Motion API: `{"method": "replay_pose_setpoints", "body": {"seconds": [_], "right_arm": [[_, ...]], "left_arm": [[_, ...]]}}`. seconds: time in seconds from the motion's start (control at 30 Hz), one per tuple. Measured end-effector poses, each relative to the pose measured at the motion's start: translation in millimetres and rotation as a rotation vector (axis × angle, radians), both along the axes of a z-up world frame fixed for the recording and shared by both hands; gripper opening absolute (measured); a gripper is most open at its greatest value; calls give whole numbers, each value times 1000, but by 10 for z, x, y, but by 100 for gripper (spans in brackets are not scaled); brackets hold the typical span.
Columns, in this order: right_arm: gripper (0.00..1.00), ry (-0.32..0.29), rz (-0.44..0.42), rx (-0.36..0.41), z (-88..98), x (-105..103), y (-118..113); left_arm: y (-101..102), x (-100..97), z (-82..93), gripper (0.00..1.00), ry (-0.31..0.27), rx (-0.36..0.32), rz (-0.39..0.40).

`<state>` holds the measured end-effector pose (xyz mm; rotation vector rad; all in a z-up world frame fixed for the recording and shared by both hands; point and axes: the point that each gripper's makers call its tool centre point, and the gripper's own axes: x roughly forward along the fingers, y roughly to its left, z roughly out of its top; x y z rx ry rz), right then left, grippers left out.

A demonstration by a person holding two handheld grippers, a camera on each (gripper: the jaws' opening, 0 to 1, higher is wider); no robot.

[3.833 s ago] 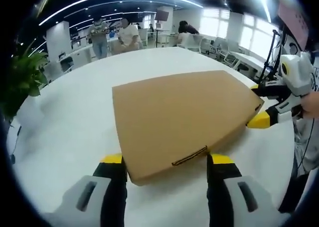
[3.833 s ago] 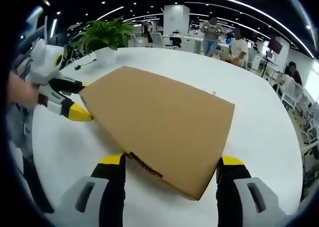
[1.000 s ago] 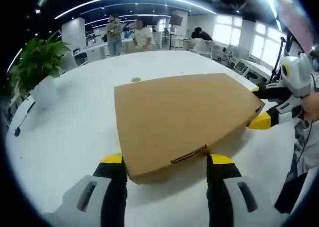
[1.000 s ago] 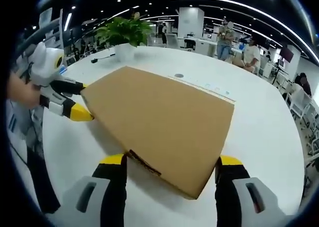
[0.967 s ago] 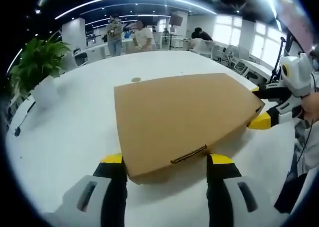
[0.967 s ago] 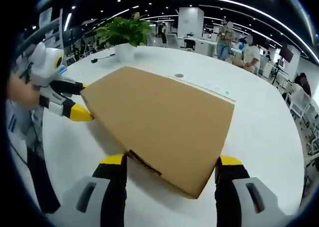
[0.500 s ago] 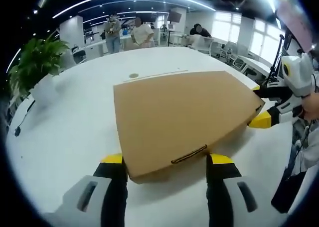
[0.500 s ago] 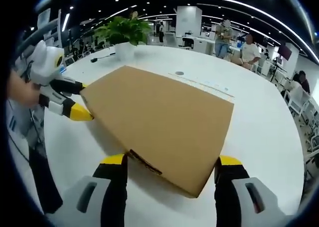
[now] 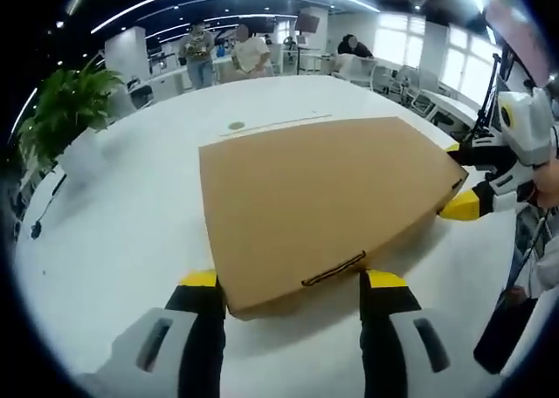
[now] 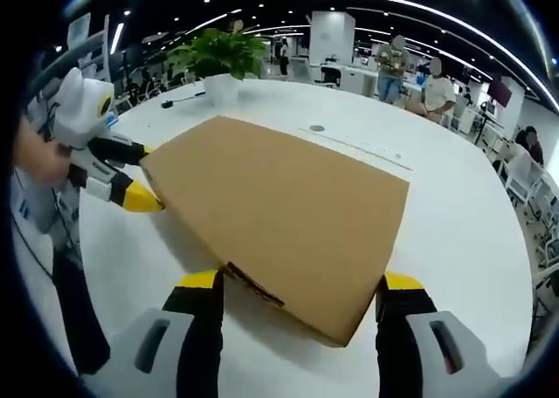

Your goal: Operate the shoe box by opening the lid, removing the specified soft item, and placing it in the target area until the item is outside and the box remains undamaged.

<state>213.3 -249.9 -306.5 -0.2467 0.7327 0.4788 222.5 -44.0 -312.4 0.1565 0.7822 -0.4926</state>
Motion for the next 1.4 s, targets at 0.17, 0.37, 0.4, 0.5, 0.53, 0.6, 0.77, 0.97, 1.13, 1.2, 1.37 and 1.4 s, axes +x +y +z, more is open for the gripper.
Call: {"method": "replay_pose_setpoints", "body": {"seconds": [0.17,0.37,0.4,0.5,0.53,0.6,0.77,0.97,1.13,1.2,1.37,1.4], "right_arm": [[70,4,14,-1,3,-13,-1],[70,7,20,-1,6,-27,0],[70,7,18,-2,8,-34,2],[70,4,13,-1,4,-43,4],[70,6,13,-2,3,-48,4],[70,7,14,-4,11,-68,13],[70,10,11,-4,9,-93,18],[69,3,-8,-3,9,-155,28],[69,-9,-8,3,6,-144,22],[69,-3,-4,0,13,-143,25],[69,5,-1,-3,7,-138,21],[69,4,-1,-3,6,-138,21]], "left_arm": [[2,-44,-1,61,4,-1,14],[2,-64,0,61,6,-3,14],[2,-65,0,61,5,-3,13],[6,-68,1,61,3,-6,12],[8,-72,0,61,3,-5,13],[13,-89,1,61,4,-4,12],[19,-117,4,61,2,-6,13],[34,-132,-1,61,15,0,7],[48,-149,5,60,13,-8,5],[35,-157,2,61,16,-1,8],[35,-163,-2,61,20,0,12],[36,-164,-4,61,21,2,13]]}}
